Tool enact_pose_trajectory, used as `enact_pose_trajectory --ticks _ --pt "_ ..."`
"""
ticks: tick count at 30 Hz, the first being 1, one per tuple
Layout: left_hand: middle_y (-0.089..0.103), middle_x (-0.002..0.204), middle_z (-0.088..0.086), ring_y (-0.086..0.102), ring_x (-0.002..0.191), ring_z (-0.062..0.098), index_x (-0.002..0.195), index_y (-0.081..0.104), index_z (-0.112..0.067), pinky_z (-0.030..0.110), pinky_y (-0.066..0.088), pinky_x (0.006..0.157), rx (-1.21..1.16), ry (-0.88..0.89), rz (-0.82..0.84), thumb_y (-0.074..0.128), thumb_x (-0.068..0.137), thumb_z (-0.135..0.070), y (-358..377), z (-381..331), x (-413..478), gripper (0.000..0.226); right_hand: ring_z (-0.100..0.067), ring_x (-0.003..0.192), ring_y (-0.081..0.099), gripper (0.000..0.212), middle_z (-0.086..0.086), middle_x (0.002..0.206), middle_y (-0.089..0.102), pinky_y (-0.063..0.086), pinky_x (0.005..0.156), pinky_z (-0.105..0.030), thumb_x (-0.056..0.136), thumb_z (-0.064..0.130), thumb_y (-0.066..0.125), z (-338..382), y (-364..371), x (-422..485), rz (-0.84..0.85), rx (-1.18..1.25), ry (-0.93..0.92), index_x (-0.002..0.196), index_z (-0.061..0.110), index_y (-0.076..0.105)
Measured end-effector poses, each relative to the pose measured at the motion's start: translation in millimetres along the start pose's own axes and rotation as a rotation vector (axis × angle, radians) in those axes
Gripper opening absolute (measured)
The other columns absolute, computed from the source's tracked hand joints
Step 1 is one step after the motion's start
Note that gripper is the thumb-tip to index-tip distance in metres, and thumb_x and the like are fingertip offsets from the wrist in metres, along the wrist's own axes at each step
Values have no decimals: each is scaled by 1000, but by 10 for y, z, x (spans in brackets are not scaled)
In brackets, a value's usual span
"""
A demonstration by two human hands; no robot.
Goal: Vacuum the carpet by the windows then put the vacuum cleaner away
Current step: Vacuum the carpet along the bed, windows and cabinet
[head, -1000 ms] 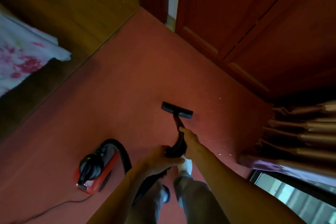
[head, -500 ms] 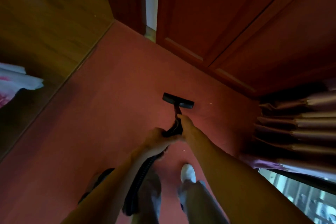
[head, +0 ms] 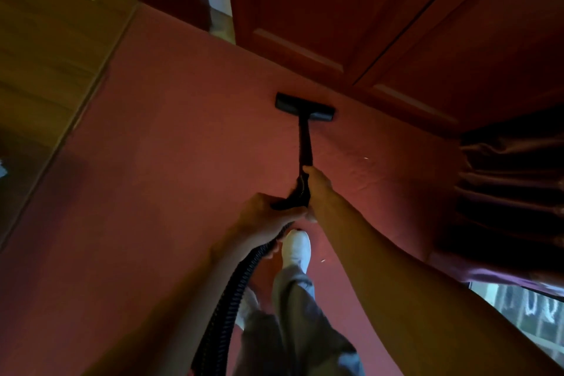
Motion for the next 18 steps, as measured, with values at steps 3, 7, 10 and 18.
enact_pose_trajectory --ticks 3,7,10,18 --pt "54 60 11 45 38 17 105 71 0 22 38 40 13 -12 -18 75 82 -36 -97 -90 179 43 -23 59 50 31 -7 70 52 44 59 -35 84 41 63 69 128 292 -21 29 -46 73 12 58" --pt "57 60 10 49 47 19 103 72 -4 24 41 45 -11 -35 -49 80 71 -39 -248 -178 391 48 -20 60 55 30 -5 74 58 43 49 -28 92 40 59 250 331 479 -38 24 -45 94 11 63" --pt "58 61 9 50 51 20 96 75 -9 27 43 47 -38 -20 -85 83 71 -37 -339 -299 556 39 -19 59 52 33 -3 73 57 39 46 -28 96 41 52 499 496 544 -27 0 -30 95 11 62" --pt "52 67 12 44 46 19 95 75 -11 23 38 43 -189 73 -189 77 80 -32 -332 -207 594 25 -16 25 44 42 -2 35 48 40 36 -18 96 37 51 659 791 478 -71 52 -84 66 7 55"
Point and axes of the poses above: each hand's wrist, its own x-axis towards the middle knuckle, its own y-axis out of the palm, z = x × y, the point moved 5 cm from there along x, towards the middle knuckle
